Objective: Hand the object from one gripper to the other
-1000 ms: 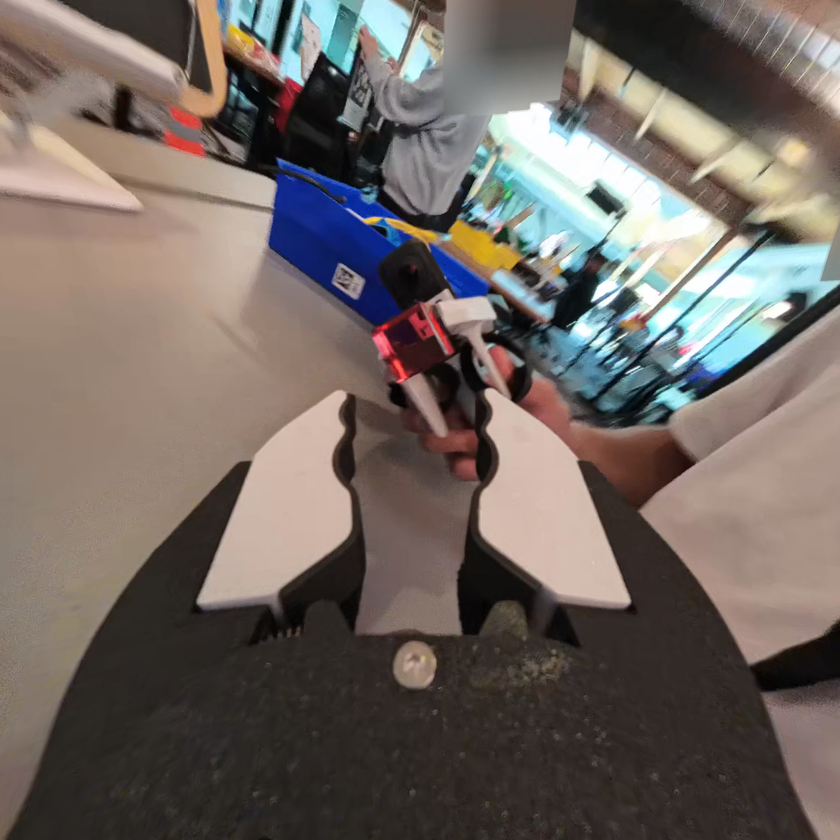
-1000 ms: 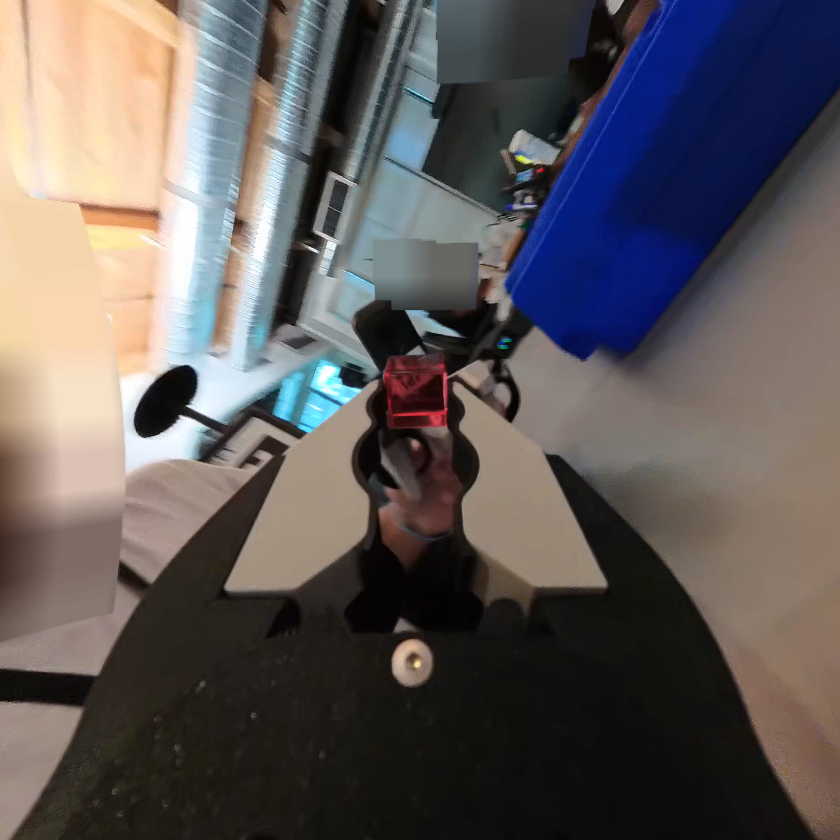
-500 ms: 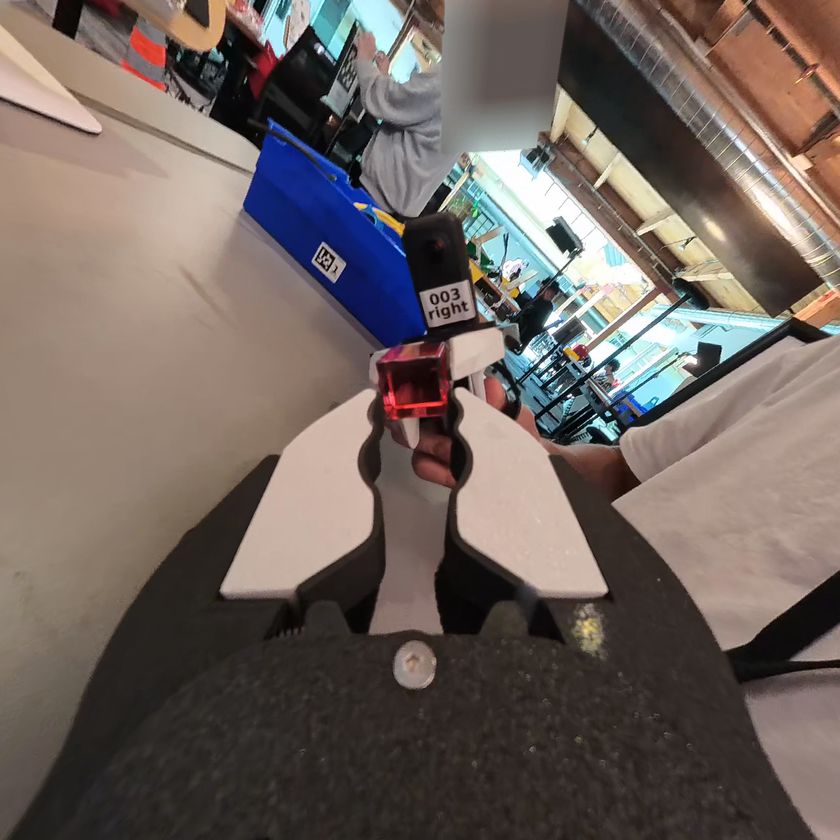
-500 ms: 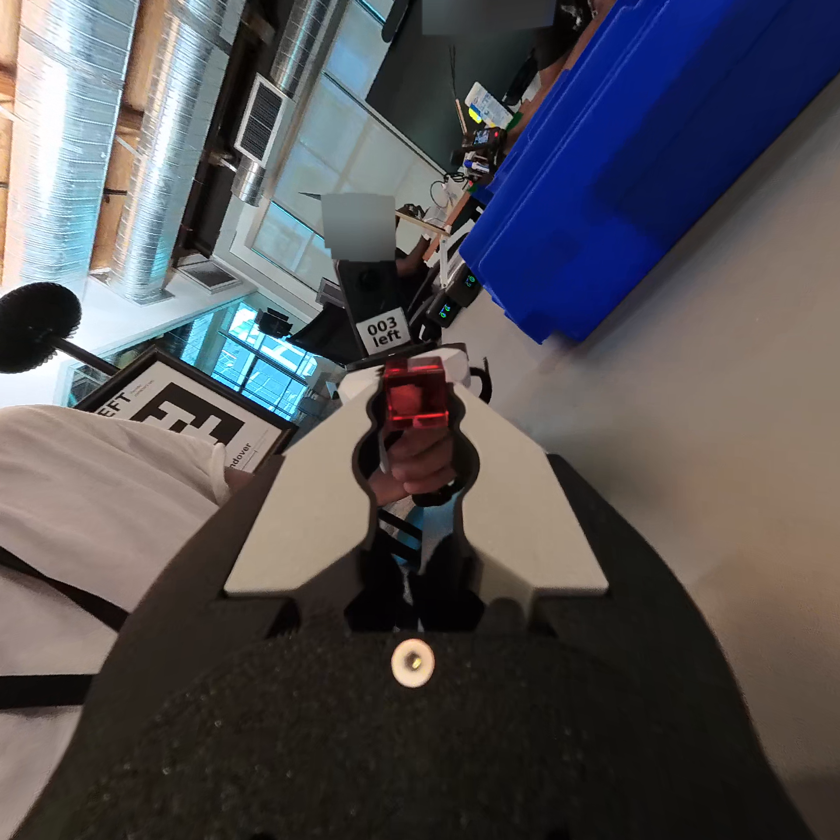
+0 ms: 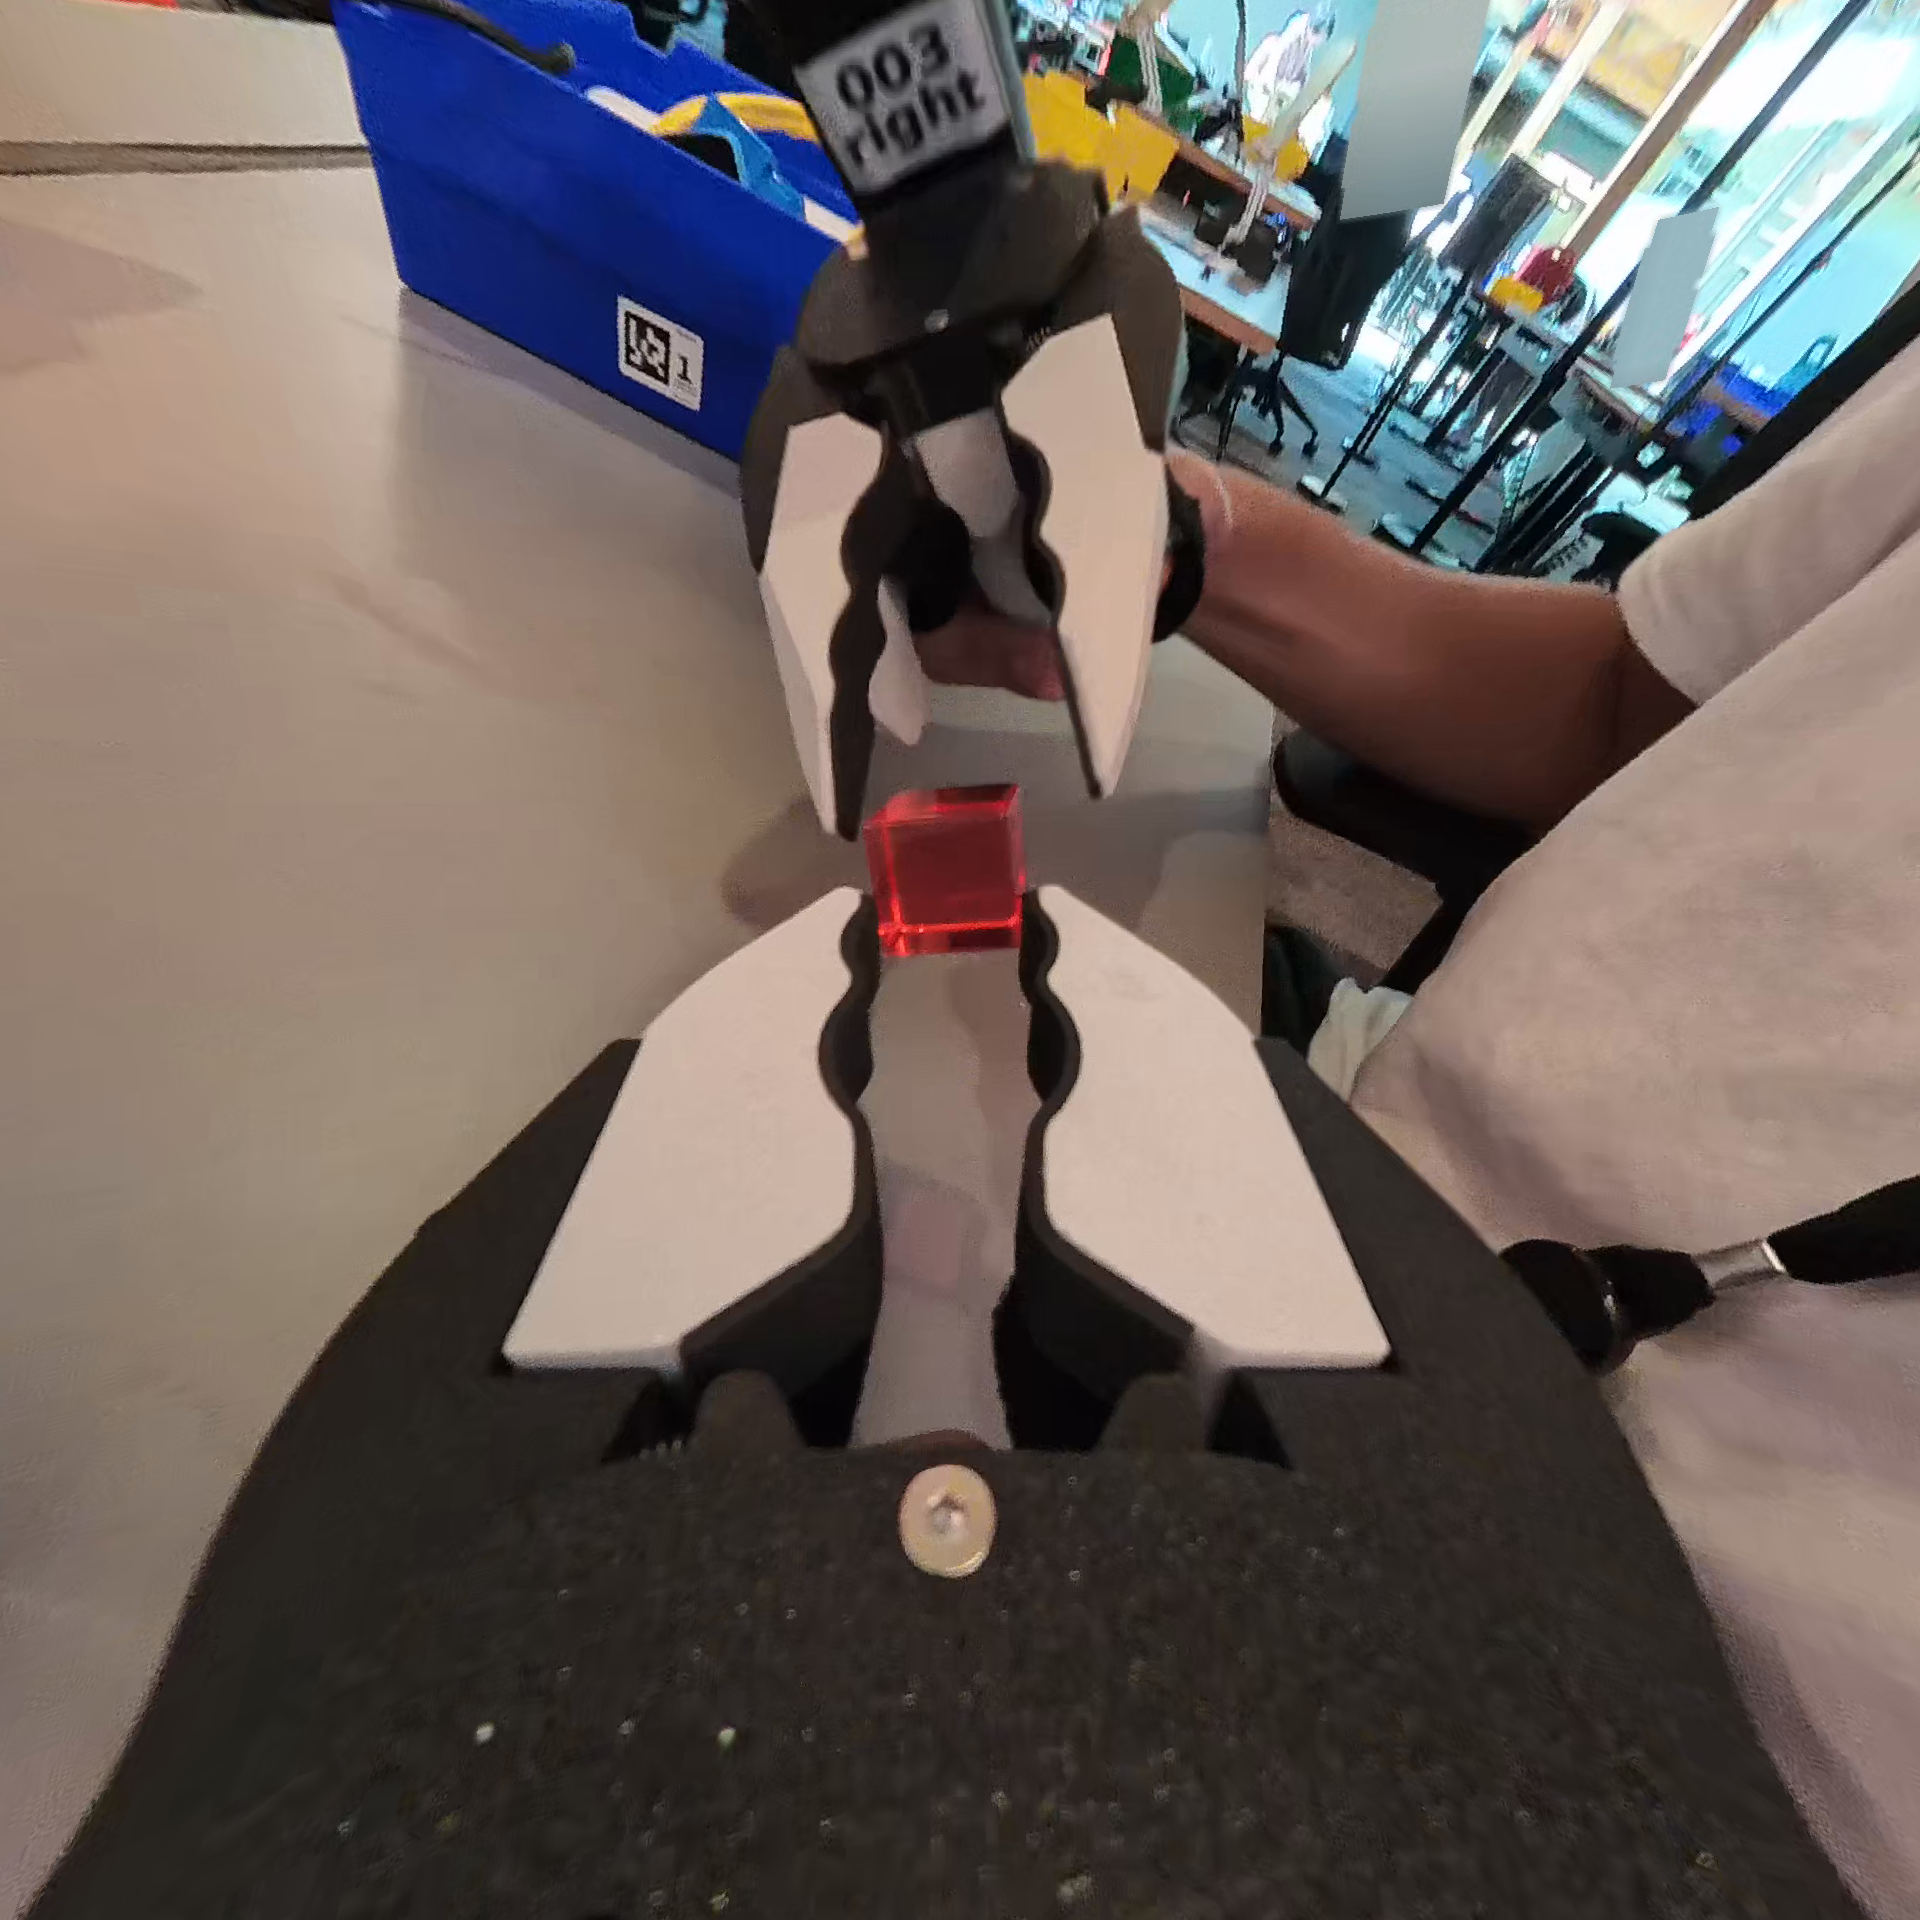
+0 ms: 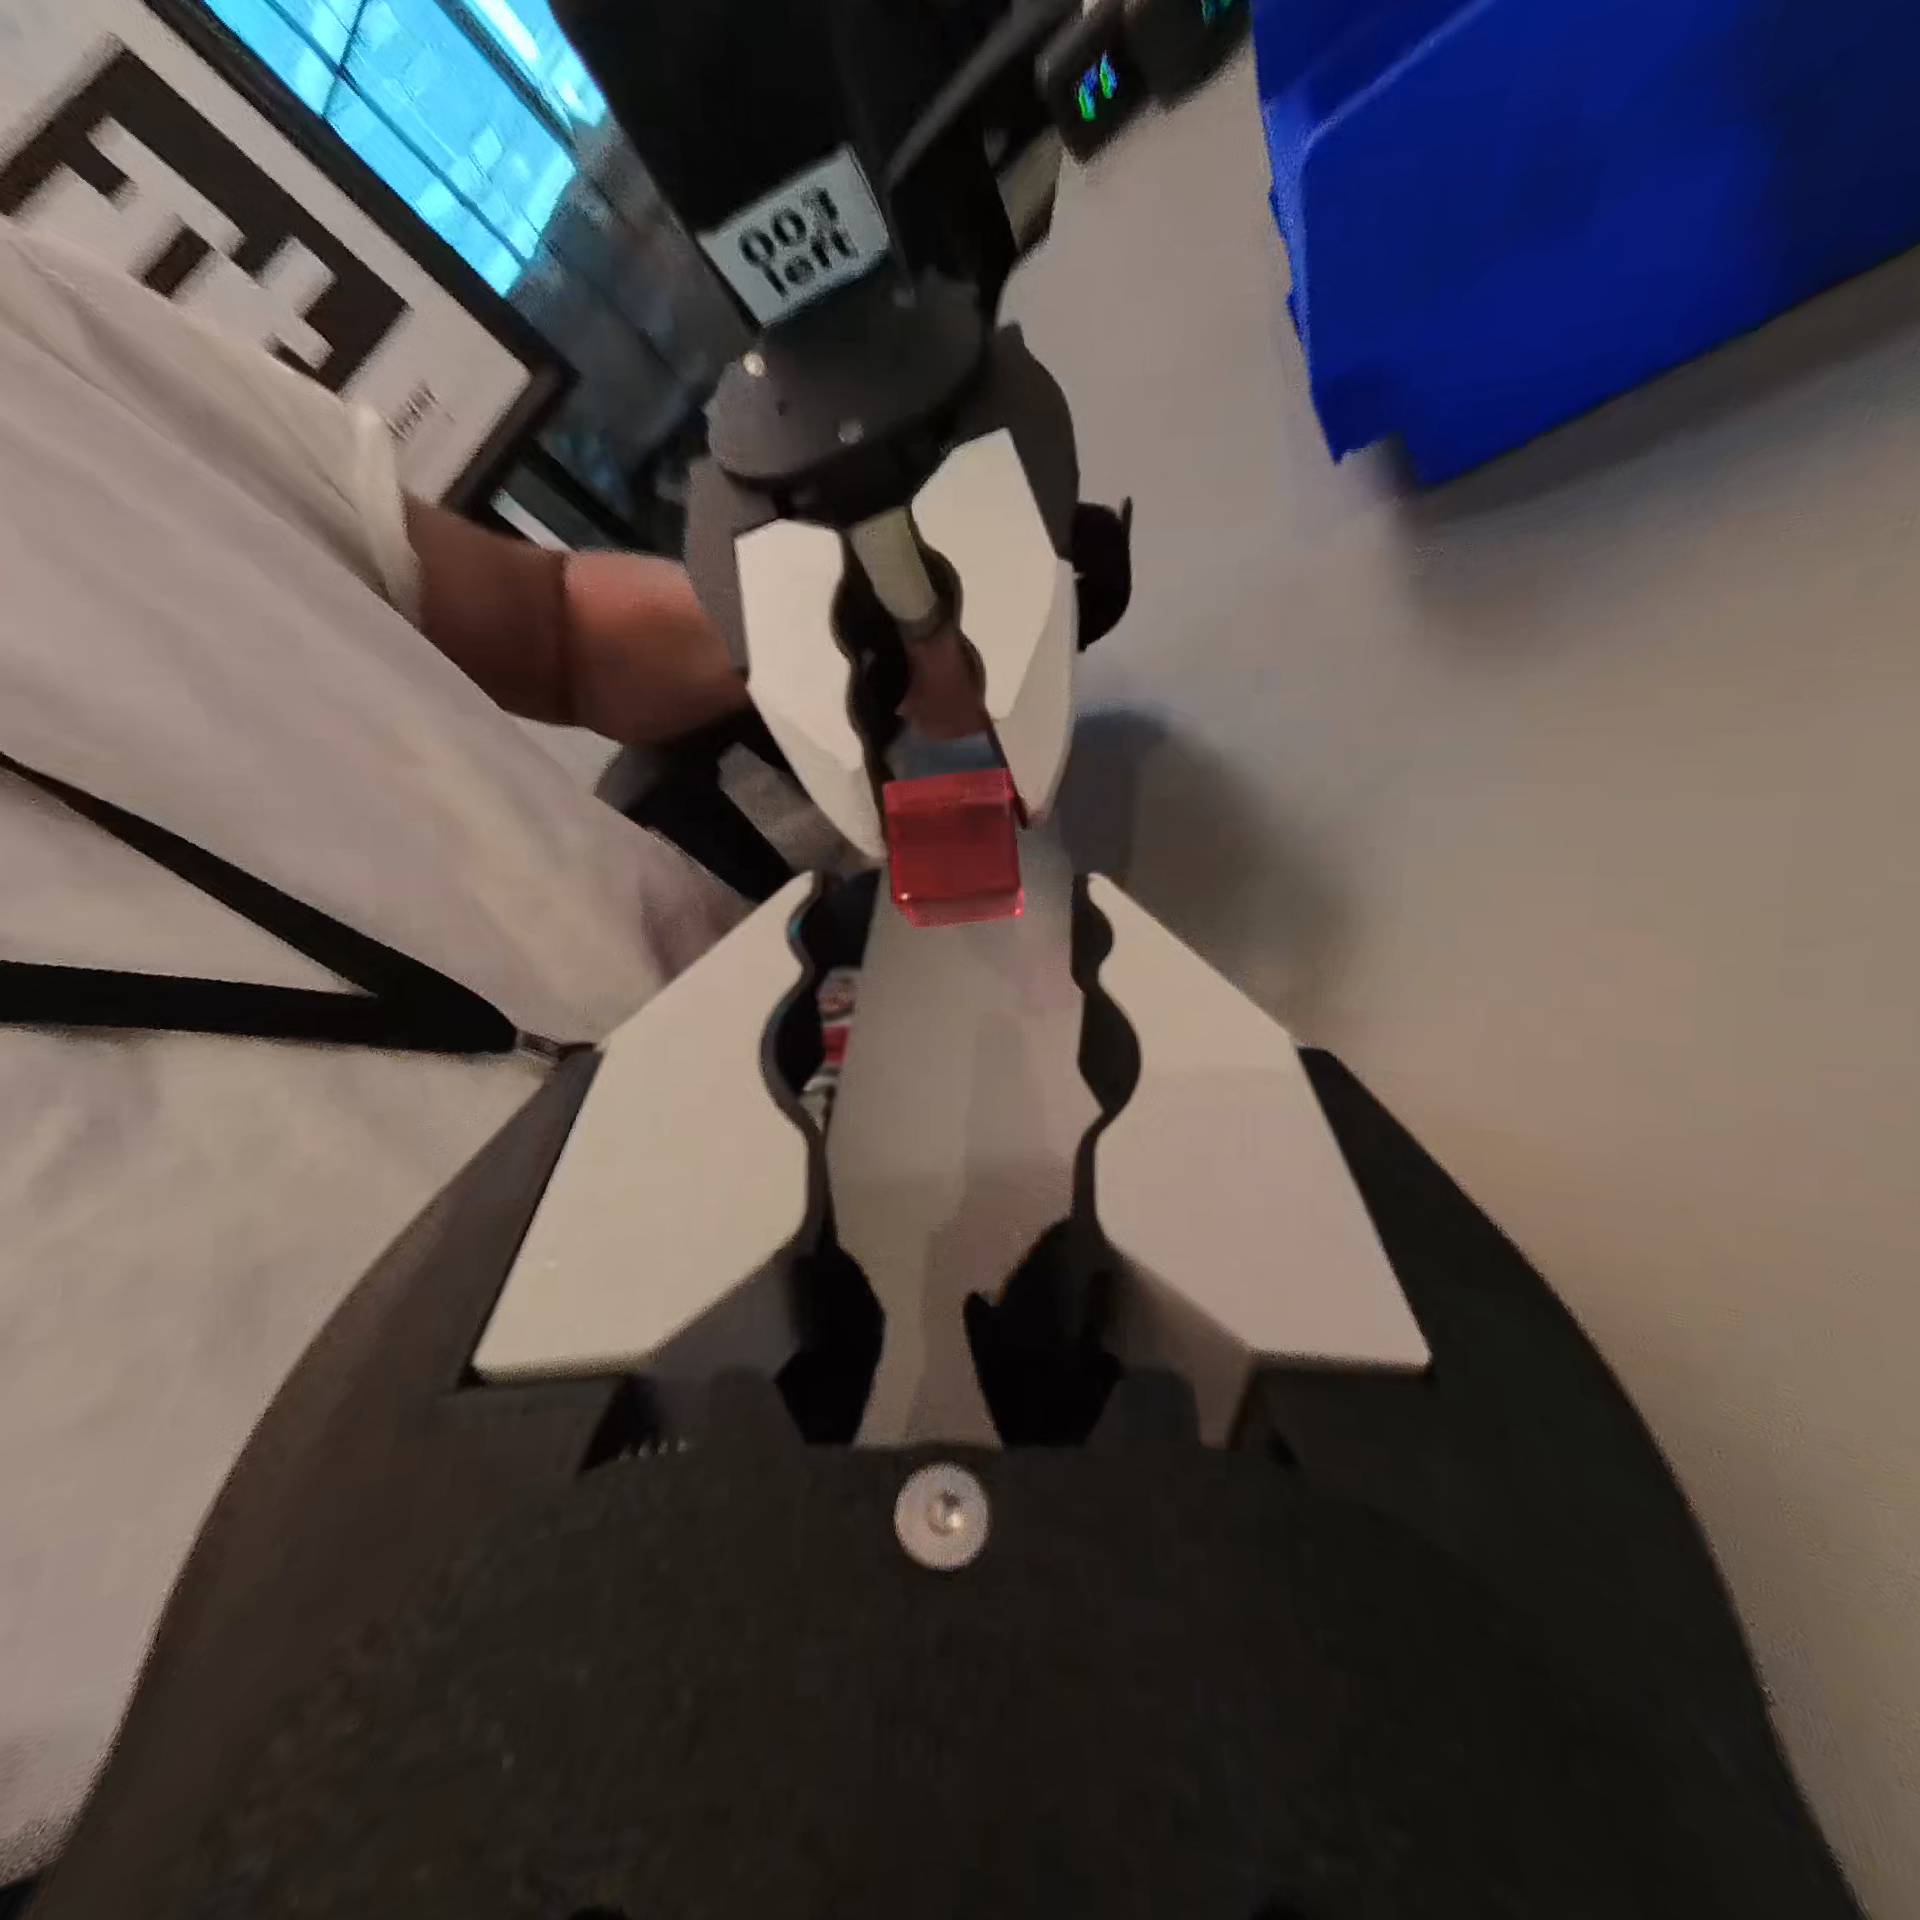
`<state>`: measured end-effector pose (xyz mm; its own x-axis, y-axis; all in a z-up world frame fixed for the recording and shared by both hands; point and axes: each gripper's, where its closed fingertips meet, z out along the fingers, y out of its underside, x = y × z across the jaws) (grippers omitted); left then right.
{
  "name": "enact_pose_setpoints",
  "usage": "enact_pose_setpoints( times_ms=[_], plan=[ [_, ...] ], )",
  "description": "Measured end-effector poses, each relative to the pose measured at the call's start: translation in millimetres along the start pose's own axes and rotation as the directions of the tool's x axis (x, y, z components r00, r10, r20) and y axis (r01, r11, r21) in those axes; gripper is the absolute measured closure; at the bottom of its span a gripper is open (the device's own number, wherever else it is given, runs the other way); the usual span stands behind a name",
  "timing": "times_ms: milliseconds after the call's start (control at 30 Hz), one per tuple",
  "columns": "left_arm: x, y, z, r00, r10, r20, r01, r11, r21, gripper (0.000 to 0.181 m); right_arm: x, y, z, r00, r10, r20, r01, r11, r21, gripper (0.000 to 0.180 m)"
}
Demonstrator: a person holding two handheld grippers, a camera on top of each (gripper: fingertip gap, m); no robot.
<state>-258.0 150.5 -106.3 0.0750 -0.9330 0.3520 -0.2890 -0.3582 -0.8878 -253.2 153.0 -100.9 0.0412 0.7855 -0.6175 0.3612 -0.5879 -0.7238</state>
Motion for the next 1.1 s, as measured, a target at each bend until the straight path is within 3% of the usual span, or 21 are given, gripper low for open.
enact_pose_setpoints(
  times_ms=[233, 367, 500, 567, 633, 733, 800, 867, 933, 1100],
  plan=[
    [11.6, 12.6, 13.1, 0.994, 0.105, 0.001, -0.105, 0.989, -0.1, 0.156, -2.7, 25.2, 5.9, 0.99, -0.11, -0.091, 0.087, 0.969, -0.23, 0.154],
    [14.6, 17.2, 15.8, 0.988, 0.153, 0.01, -0.151, 0.979, -0.135, 0.155, -2.9, 29.9, 6.0, 0.97, -0.201, -0.134, 0.158, 0.948, -0.276, 0.155],
    [13.6, 3.9, 9.8, 0.987, 0.158, 0.031, -0.157, 0.987, -0.025, 0.155, -3.4, 16.5, -7.1, 0.951, -0.246, -0.187, 0.198, 0.95, -0.24, 0.154],
    [6.7, -6.1, 2.1, 0.988, 0.141, 0.056, -0.143, 0.989, 0.046, 0.138, 2.3, -9.0, -47.6, 0.914, -0.255, -0.315, 0.21, 0.963, -0.169, 0.154],
    [-3.3, -10.7, -5.1, 0.987, 0.133, 0.087, -0.14, 0.986, 0.085, 0.131, 5.6, -50.7, -122.0, 0.829, -0.222, -0.514, 0.259, 0.966, 0.0, 0.154],
    [-8.1, -10.5, -8.5, 0.993, 0.093, 0.073, -0.099, 0.991, 0.094, 0.135, 15.9, -79.5, -279.9, 0.516, 0.023, -0.856, 0.348, 0.908, 0.233, 0.154],
    [-6.4, -7.6, -5.3, 0.997, 0.066, 0.049, -0.07, 0.994, 0.085, 0.139, 37.5, -40.8, -361.2, 0.257, 0.157, -0.954, 0.27, 0.936, 0.227, 0.154],
    [-5.7, 0.5, 0.8, 0.998, 0.046, 0.045, -0.048, 0.998, 0.041, 0.143, 63.8, 20.0, -405.4, 0.064, 0.18, -0.982, 0.042, 0.982, 0.183, 0.154],
    [-1.0, 9.3, 7.6, 0.998, 0.05, 0.026, -0.05, 0.999, -0.01, 0.143, 81.1, 51.1, -419.5, 0.012, 0.176, -0.984, -0.035, 0.984, 0.175, 0.153],
    [7.7, 12.4, 13.6, 0.996, 0.084, 0.012, -0.083, 0.996, -0.034, 0.143, 126.8, 79.4, -416.0, 0.043, 0.276, -0.96, -0.187, 0.946, 0.263, 0.153]
  ],
)
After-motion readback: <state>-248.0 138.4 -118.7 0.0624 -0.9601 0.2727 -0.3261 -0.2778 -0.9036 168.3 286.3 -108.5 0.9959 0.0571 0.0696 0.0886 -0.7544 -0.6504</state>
